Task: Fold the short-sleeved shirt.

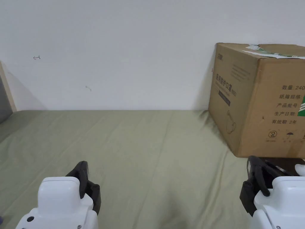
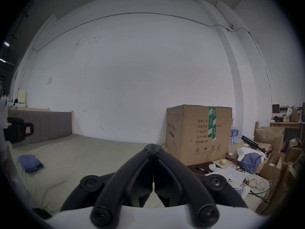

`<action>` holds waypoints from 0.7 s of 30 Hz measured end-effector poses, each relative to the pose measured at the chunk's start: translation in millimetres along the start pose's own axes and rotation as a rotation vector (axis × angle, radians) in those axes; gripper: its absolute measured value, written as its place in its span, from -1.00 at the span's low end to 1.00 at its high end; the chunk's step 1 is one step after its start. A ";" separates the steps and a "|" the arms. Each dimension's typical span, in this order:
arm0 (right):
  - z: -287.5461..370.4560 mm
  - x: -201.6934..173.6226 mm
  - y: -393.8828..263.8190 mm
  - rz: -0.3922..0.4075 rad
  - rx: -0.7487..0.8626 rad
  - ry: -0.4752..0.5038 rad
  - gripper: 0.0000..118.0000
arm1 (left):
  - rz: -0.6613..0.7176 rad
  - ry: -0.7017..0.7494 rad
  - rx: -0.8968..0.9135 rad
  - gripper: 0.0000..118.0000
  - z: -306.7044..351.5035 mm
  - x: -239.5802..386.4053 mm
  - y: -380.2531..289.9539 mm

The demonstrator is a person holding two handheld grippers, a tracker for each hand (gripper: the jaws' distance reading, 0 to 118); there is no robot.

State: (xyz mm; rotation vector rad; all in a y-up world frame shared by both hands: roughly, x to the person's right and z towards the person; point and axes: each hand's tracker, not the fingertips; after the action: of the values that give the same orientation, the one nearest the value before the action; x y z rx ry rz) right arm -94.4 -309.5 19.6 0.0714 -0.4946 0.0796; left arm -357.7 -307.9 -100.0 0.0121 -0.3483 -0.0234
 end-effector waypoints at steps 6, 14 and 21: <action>3.2 -1.7 0.4 -0.009 -0.008 -0.007 -1.00 | 0.035 0.007 -0.019 -1.00 -3.2 -2.8 1.4; 7.4 -11.5 4.9 0.027 -0.013 0.047 -0.31 | 0.017 -0.014 -0.008 -0.33 -2.7 -2.2 7.2; 12.4 -23.8 2.6 0.062 0.039 0.076 1.00 | 0.030 -0.008 0.006 1.00 -4.0 -3.7 13.6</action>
State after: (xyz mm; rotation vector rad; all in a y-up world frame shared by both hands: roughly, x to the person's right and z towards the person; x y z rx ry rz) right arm -121.3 -309.5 19.3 0.0907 -0.4190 0.1524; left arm -359.6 -294.3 -104.8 0.0122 -0.3567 0.0077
